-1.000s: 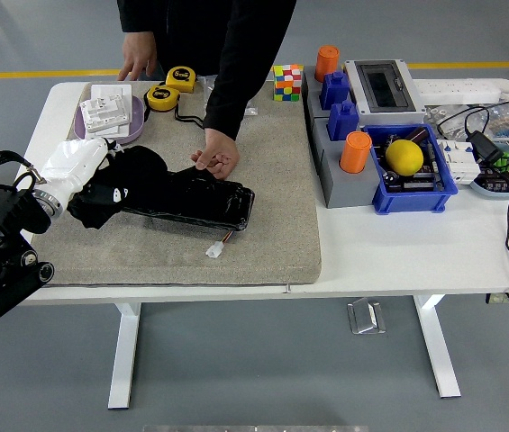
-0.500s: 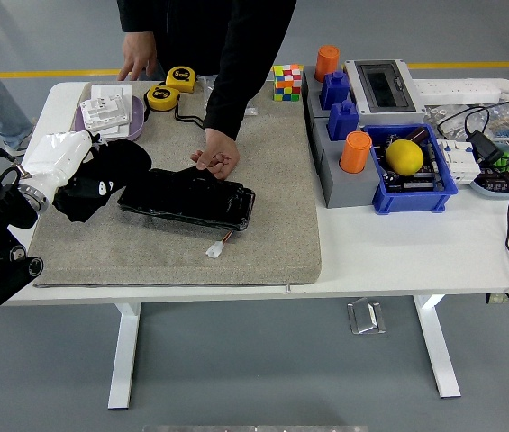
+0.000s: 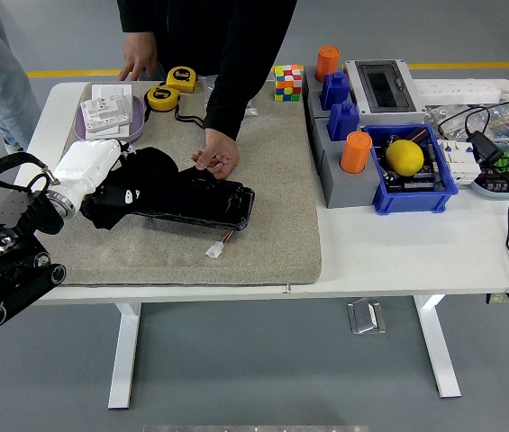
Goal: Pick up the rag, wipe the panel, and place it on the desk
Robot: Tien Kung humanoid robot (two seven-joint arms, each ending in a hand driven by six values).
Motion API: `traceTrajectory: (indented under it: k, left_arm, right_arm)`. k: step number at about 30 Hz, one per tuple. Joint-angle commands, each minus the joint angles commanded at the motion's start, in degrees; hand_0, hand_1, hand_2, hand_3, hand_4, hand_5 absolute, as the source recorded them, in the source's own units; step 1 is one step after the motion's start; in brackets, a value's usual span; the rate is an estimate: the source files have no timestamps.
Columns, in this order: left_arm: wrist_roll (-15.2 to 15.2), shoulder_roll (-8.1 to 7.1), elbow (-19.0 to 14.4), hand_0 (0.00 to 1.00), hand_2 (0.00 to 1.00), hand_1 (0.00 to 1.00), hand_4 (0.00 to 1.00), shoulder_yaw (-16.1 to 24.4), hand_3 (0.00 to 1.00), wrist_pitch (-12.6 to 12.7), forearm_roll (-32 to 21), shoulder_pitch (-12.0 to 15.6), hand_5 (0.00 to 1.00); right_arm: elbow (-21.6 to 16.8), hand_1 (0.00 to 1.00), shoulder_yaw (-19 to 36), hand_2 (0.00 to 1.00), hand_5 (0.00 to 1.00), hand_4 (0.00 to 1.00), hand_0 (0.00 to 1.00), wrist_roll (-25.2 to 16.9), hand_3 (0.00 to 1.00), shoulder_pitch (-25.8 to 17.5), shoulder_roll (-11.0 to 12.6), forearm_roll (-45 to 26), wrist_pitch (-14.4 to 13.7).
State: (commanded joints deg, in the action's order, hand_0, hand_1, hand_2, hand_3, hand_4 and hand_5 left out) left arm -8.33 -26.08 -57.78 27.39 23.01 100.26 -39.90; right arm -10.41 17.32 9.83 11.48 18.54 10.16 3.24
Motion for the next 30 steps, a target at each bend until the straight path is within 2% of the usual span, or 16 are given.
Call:
traceTrajectory:
  k: [5,18,30]
  left_arm:
    - [-0.31,0.86,-0.83,0.298,0.497,0.214,0.487,-1.77,0.555,0.01,-0.09,-0.98,0.002]
    - [-1.18,3.47,-2.25,0.297,0.497,0.214,0.487,-4.45,0.556,0.03,-0.1,-1.43,0.002]
    - [-2.19,6.05,-3.57,0.297,0.497,0.214,0.488,-8.32,0.557,-0.01,-0.12,-3.52,0.002]
  right_arm:
    - [-0.01,0.704,-0.01,0.722,0.501,0.998,0.789,-0.05,0.669,0.13,0.09,0.06,-0.01]
    - [0.1,0.705,0.03,0.722,0.501,0.998,0.789,0.05,0.668,0.11,0.47,0.17,0.12]
    - [0.1,0.703,1.72,0.722,0.499,0.998,0.79,0.54,0.669,0.14,0.72,2.04,0.16]
